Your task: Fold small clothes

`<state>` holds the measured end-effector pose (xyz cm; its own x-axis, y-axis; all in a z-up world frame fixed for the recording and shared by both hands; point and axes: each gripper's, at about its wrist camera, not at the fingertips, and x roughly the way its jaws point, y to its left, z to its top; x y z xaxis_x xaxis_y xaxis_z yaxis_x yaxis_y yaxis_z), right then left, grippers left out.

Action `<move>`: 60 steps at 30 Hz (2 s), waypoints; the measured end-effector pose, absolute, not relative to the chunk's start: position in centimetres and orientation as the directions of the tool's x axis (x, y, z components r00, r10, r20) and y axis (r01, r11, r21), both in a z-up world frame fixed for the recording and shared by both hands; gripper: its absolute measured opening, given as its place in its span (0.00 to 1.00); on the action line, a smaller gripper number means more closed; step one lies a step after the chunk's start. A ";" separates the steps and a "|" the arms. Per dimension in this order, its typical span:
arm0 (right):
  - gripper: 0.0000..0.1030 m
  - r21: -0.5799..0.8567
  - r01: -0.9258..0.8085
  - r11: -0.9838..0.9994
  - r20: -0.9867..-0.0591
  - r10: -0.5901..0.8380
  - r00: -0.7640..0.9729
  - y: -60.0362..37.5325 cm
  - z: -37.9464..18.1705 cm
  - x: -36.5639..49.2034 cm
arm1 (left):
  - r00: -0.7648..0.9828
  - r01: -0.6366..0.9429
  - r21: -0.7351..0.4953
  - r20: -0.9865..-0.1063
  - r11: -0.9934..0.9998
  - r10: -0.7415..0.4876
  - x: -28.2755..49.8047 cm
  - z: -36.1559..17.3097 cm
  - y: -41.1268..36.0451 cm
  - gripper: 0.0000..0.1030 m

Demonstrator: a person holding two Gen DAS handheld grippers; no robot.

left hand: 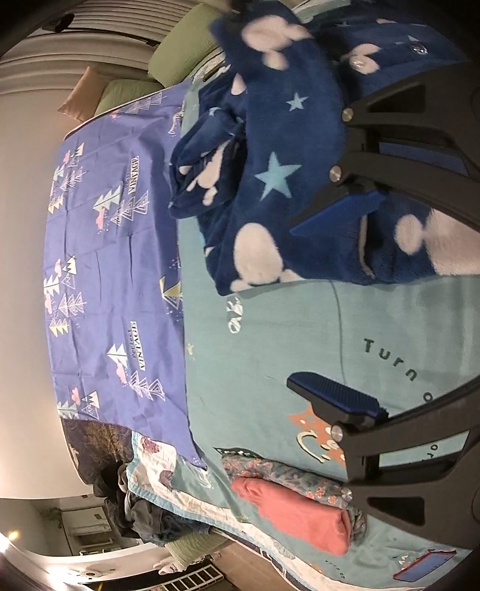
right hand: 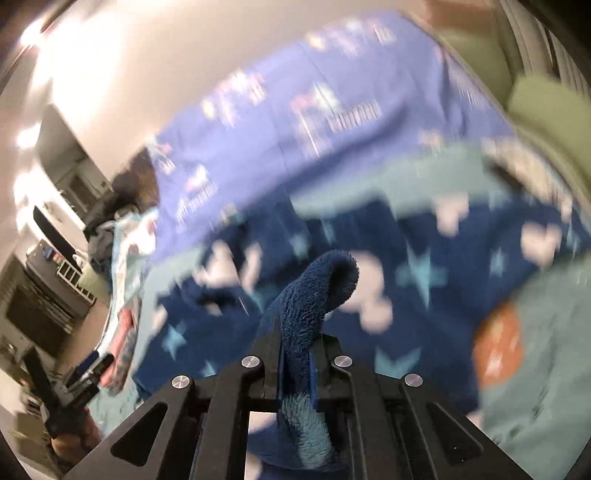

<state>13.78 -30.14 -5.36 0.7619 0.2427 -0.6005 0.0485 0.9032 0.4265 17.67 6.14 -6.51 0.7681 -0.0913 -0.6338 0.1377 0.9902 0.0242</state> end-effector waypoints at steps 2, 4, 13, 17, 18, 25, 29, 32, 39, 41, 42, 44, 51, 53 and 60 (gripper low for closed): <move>0.08 0.407 0.077 0.910 -0.613 0.210 0.761 -30.8 -5.5 14.1 | 0.771 0.139 0.030 -0.631 0.990 -0.089 17.7 -6.5 5.8 0.74; 0.12 0.391 0.132 0.911 -0.668 0.183 0.721 -31.5 -7.5 14.9 | 0.768 0.143 0.041 -0.635 0.989 -0.085 17.8 -6.7 5.3 0.74; 0.45 0.397 0.317 0.861 -0.747 0.103 0.656 -35.6 -11.2 13.6 | 0.750 0.196 0.106 -0.657 0.975 -0.080 17.5 -7.8 2.4 0.74; 0.54 0.475 0.377 0.796 -0.712 0.095 0.696 -40.0 -10.6 13.1 | 0.754 0.261 0.079 -0.639 0.962 -0.152 17.1 -6.7 0.5 0.74; 0.54 0.512 0.392 0.764 -0.702 0.110 0.704 -41.4 -11.0 12.9 | 0.753 0.277 0.077 -0.637 0.958 -0.167 17.0 -6.5 -0.1 0.74; 0.54 0.710 0.535 0.458 -0.655 0.151 0.740 -50.9 -17.2 12.4 | 0.726 0.410 0.082 -0.633 0.908 -0.270 16.7 -6.3 -5.3 0.74; 0.54 0.756 0.552 0.353 -0.623 0.126 0.772 -54.3 -19.9 13.0 | 0.700 0.460 0.121 -0.658 0.879 -0.276 17.0 -7.4 -8.0 0.74; 0.54 0.768 0.558 0.315 -0.611 0.102 0.785 -55.9 -21.2 14.2 | 0.684 0.449 0.147 -0.692 0.881 -0.233 17.9 -8.7 -8.9 0.74; 0.37 0.775 0.569 0.276 -0.600 0.037 0.799 -59.1 -22.9 16.8 | 0.624 0.438 0.103 -0.750 0.893 -0.220 19.2 -11.2 -8.7 0.74; 0.11 0.770 0.572 0.284 -0.609 0.056 0.791 -59.7 -23.5 17.1 | 0.620 0.437 0.093 -0.751 0.895 -0.225 19.3 -11.2 -8.6 0.74; 0.10 0.784 0.559 0.272 -0.594 0.064 0.802 -59.9 -23.7 17.0 | 0.620 0.437 0.091 -0.751 0.895 -0.226 19.2 -11.2 -8.6 0.74; 0.09 0.804 0.531 0.269 -0.563 0.056 0.825 -60.0 -23.2 16.4 | 0.623 0.437 0.093 -0.749 0.895 -0.226 19.2 -11.1 -8.5 0.74; 0.09 0.719 0.288 0.633 -0.410 0.051 0.911 -54.1 -11.3 15.7 | 0.651 0.423 0.049 -0.711 0.905 -0.265 19.1 -8.9 -7.6 0.74; 0.09 0.606 0.190 0.772 -0.385 0.076 0.920 -49.4 -7.4 15.6 | 0.652 0.412 0.008 -0.701 0.911 -0.288 19.3 -8.2 -7.0 0.74; 0.09 0.009 -0.287 0.958 -0.528 0.248 0.812 -25.1 -6.3 12.8 | 0.653 0.332 -0.110 -0.690 0.937 -0.313 20.4 -7.8 -3.8 0.74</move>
